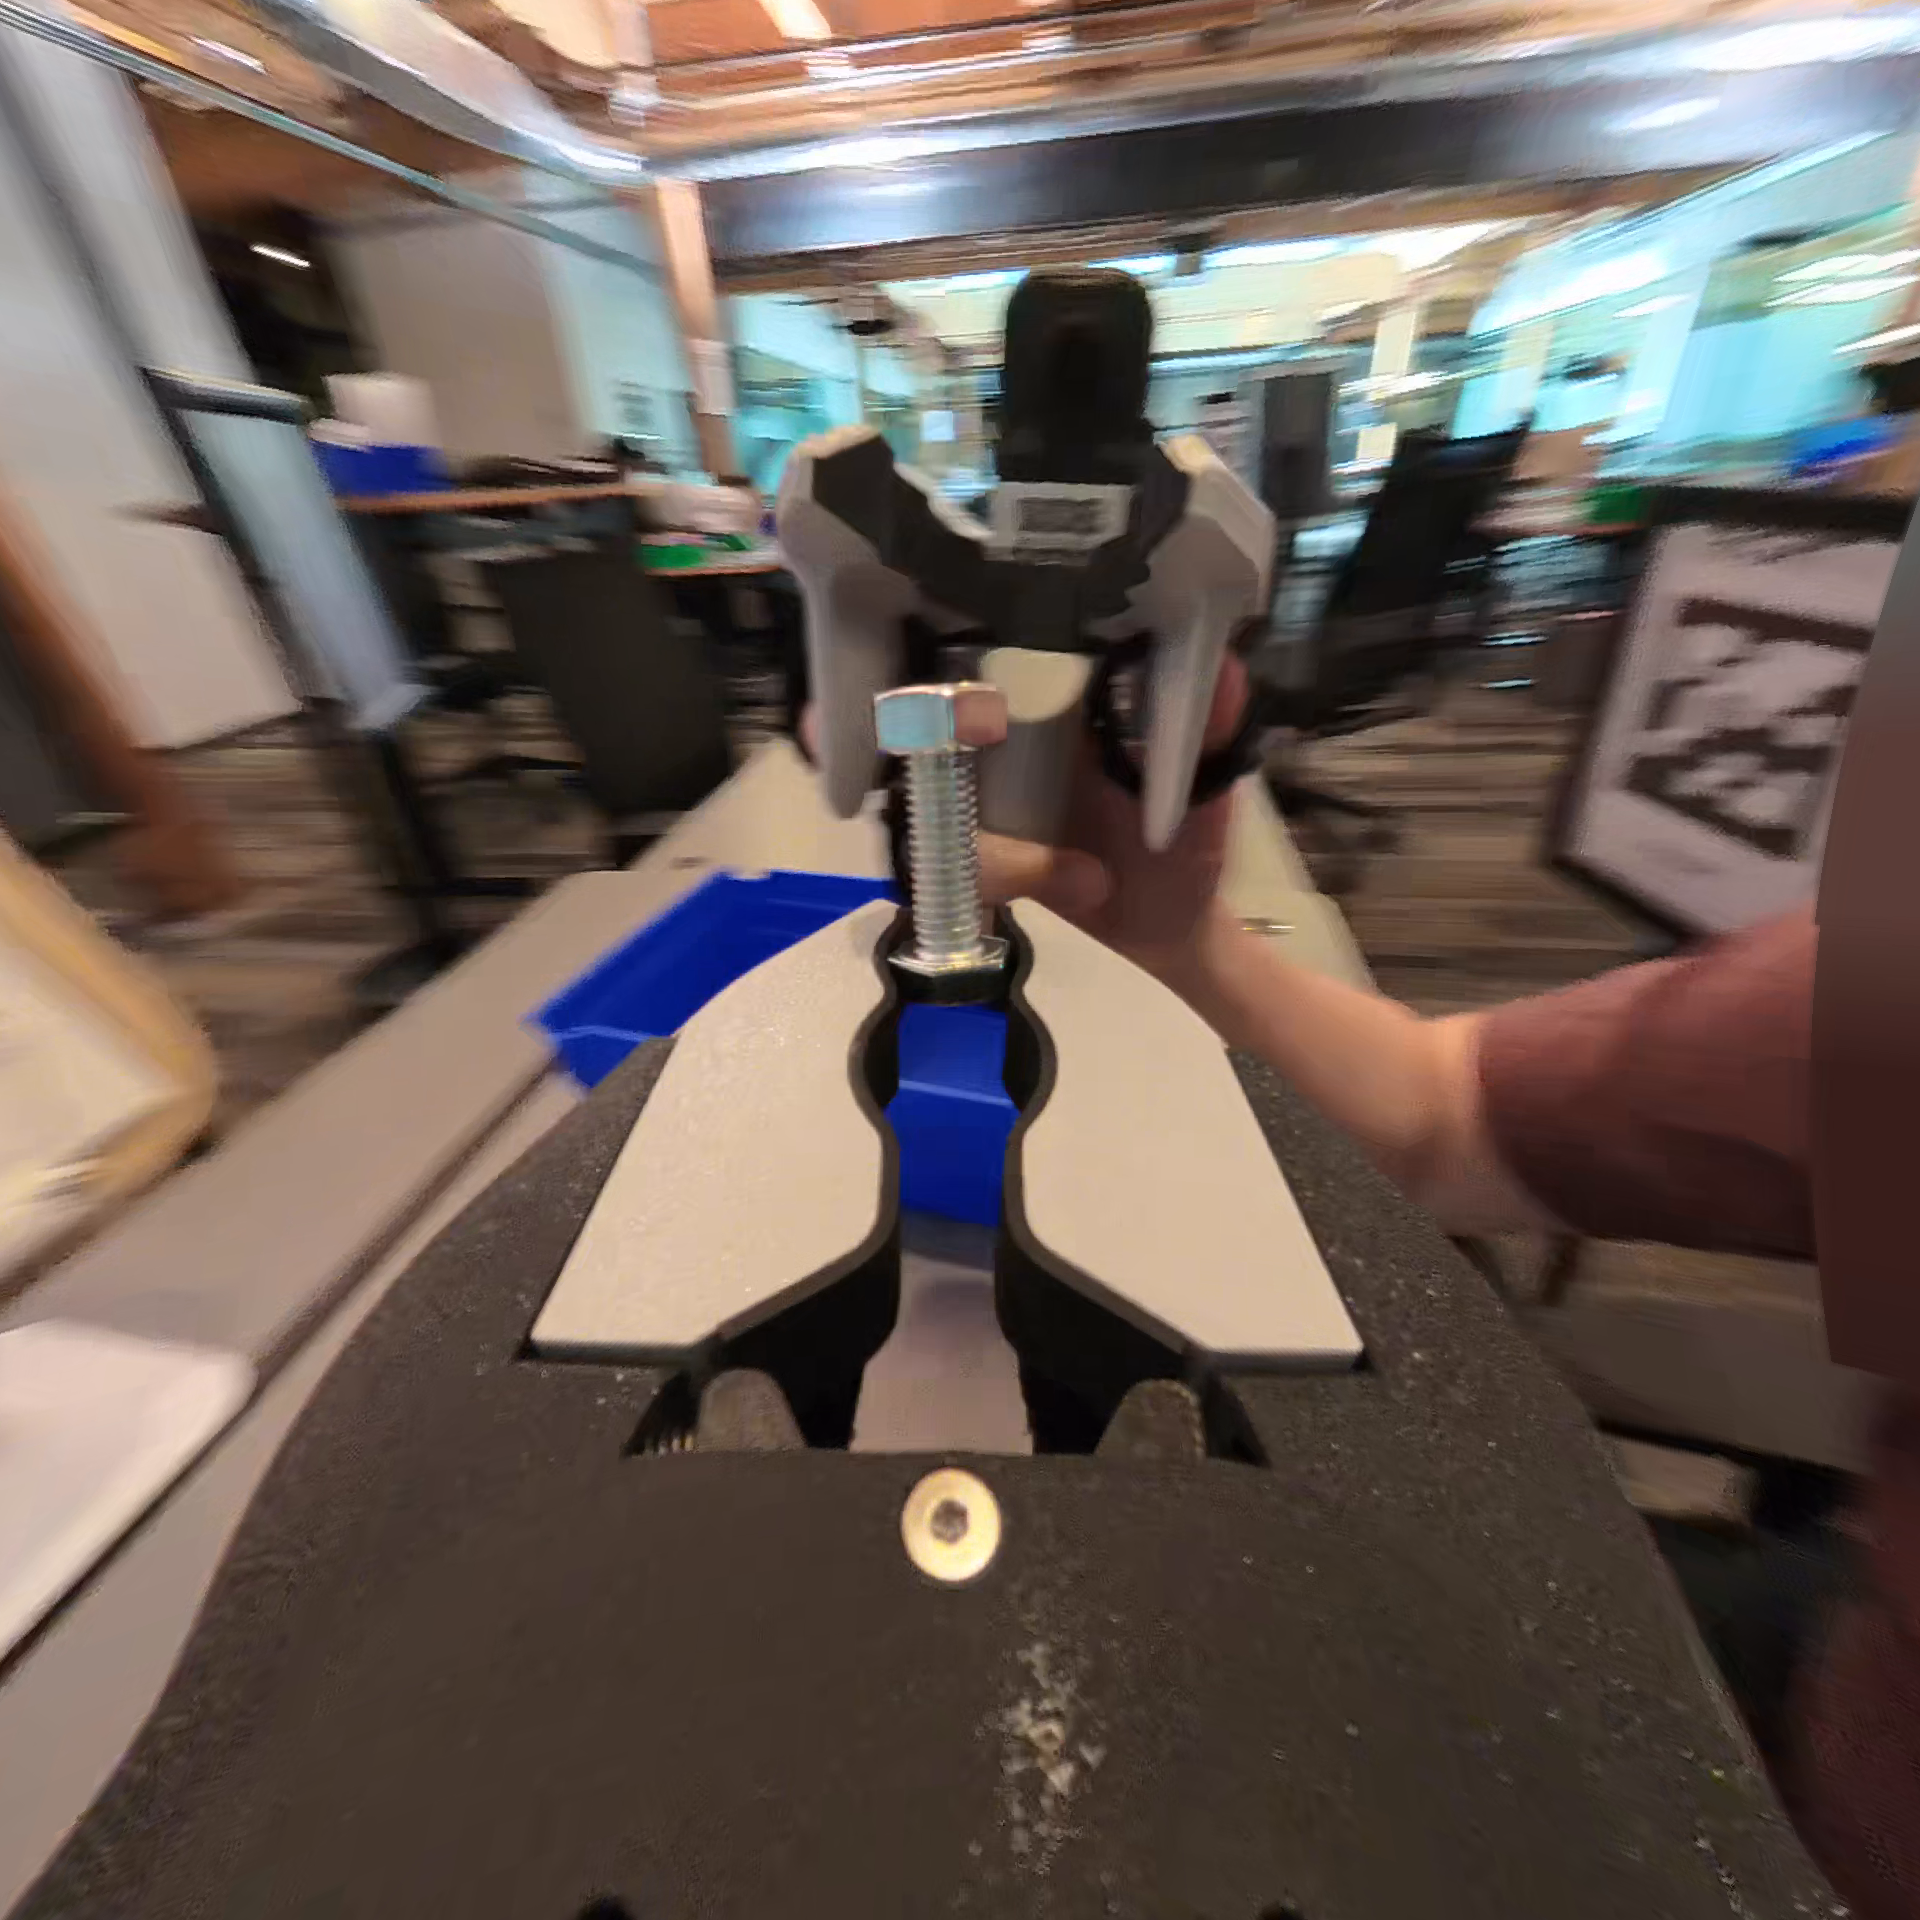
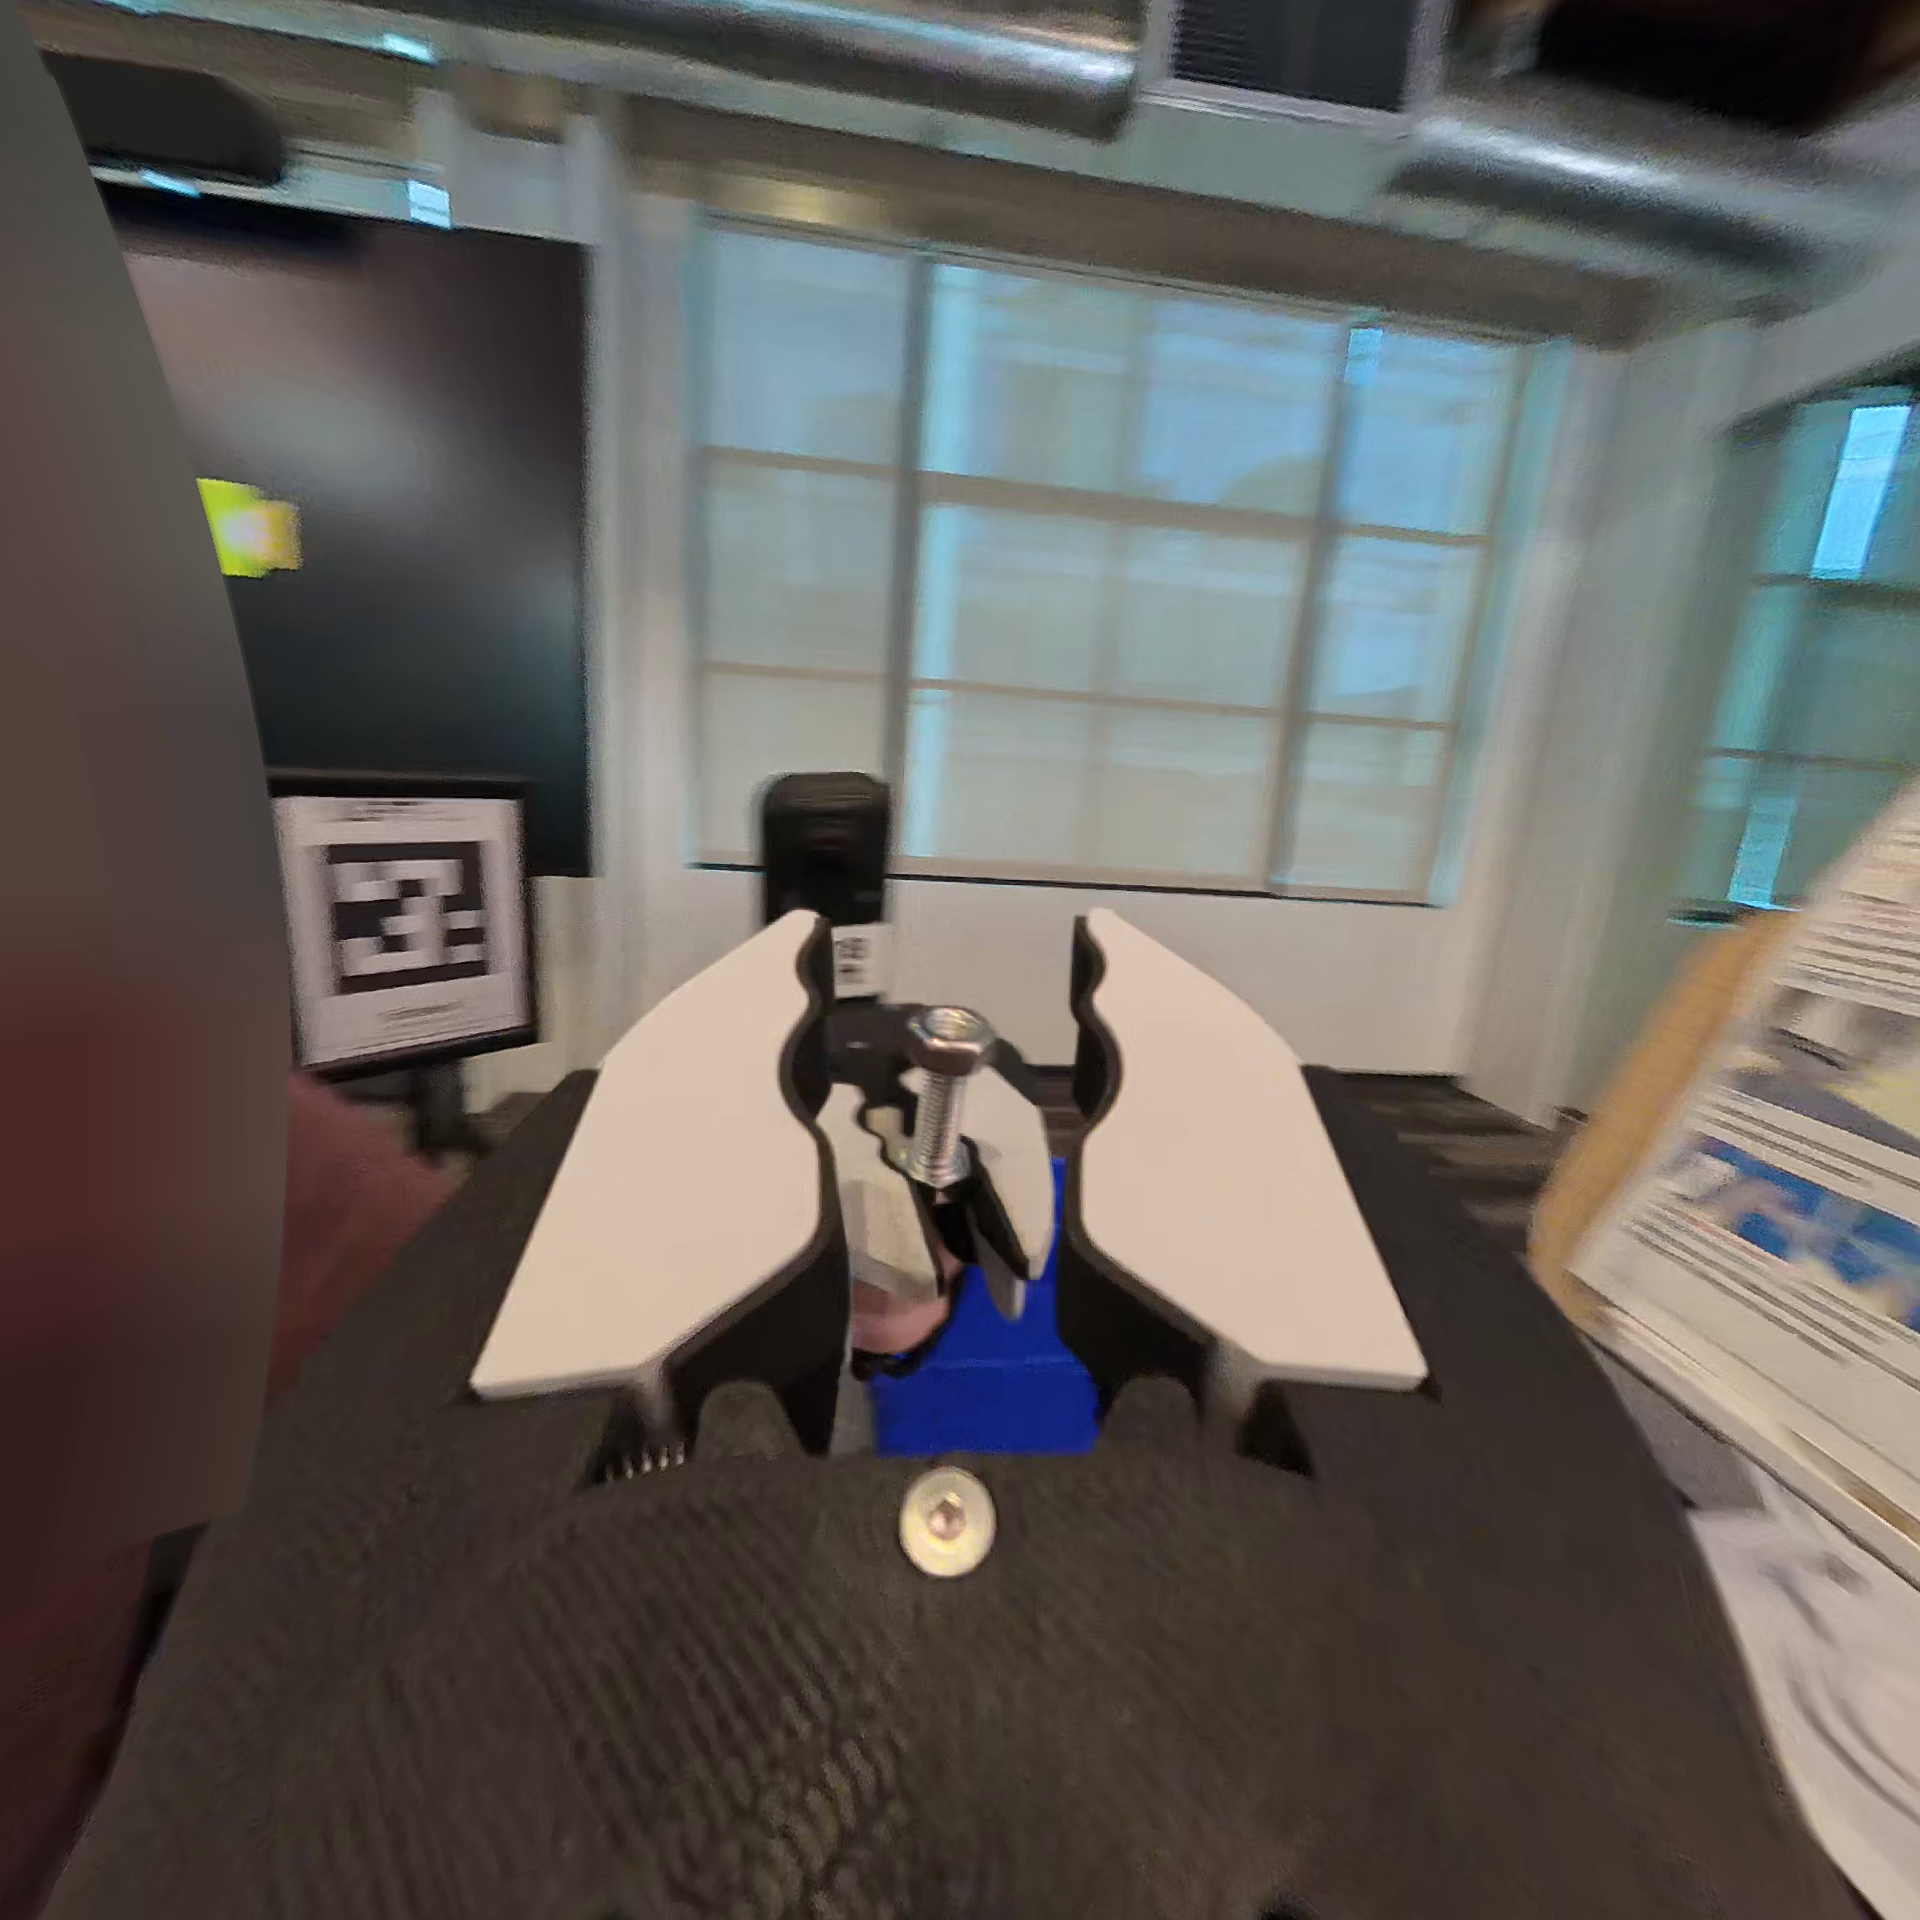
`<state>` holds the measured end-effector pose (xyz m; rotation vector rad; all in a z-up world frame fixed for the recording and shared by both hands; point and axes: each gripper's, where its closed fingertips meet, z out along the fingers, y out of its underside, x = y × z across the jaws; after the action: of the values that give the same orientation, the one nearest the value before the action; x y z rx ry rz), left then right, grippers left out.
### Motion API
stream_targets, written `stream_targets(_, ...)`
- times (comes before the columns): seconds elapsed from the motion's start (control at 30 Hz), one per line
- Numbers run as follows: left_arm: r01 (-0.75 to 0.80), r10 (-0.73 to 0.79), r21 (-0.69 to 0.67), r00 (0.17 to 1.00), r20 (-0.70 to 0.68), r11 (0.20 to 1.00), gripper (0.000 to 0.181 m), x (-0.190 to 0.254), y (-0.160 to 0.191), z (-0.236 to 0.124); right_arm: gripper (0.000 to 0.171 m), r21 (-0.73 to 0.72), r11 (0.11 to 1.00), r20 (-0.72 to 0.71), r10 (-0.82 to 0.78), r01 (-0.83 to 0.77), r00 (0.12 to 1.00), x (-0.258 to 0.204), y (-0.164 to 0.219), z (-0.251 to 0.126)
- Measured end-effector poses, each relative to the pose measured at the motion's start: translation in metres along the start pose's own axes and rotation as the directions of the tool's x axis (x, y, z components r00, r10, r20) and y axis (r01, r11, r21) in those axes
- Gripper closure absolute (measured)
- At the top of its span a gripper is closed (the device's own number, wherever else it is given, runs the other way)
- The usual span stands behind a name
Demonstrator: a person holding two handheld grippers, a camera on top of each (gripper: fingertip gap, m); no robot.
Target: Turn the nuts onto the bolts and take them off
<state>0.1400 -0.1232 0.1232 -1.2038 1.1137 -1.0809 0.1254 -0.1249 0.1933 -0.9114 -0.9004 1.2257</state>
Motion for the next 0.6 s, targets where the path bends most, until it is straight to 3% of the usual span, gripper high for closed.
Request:
stream_targets(0.1, -0.073, 0.074, -0.014, 0.985, 0.156, 0.997, 0.167, -0.017, -0.001, -0.004, 0.128, -0.056, 0.998, -0.217, -0.030, 0.018, 0.976, 0.020, 0.010, 0.003)
stream_targets(0.17, -0.096, 0.097, -0.017, 0.966, 0.240, 0.995, 0.167, -0.025, 0.000, -0.006, 0.129, -0.060, 0.998, -0.270, -0.023, 0.007, 0.962, 0.022, 0.018, 0.007)
stream_targets(0.3, -0.161, 0.180, -0.083, 0.917, 0.357, 0.984, 0.166, -0.038, 0.006, -0.008, 0.132, -0.103, 0.994, -0.300, -0.010, -0.022, 0.954, 0.022, 0.032, 0.014)
stream_targets(0.43, -0.156, 0.176, -0.082, 0.912, 0.369, 0.984, 0.166, -0.038, 0.006, -0.008, 0.151, -0.144, 0.989, -0.293, -0.009, -0.034, 0.956, 0.025, 0.039, 0.013)
stream_targets(0.6, -0.134, 0.156, -0.087, 0.929, 0.335, 0.987, 0.167, -0.036, 0.008, -0.006, 0.153, -0.187, 0.981, -0.216, 0.012, -0.054, 0.976, 0.021, 0.039, 0.011)
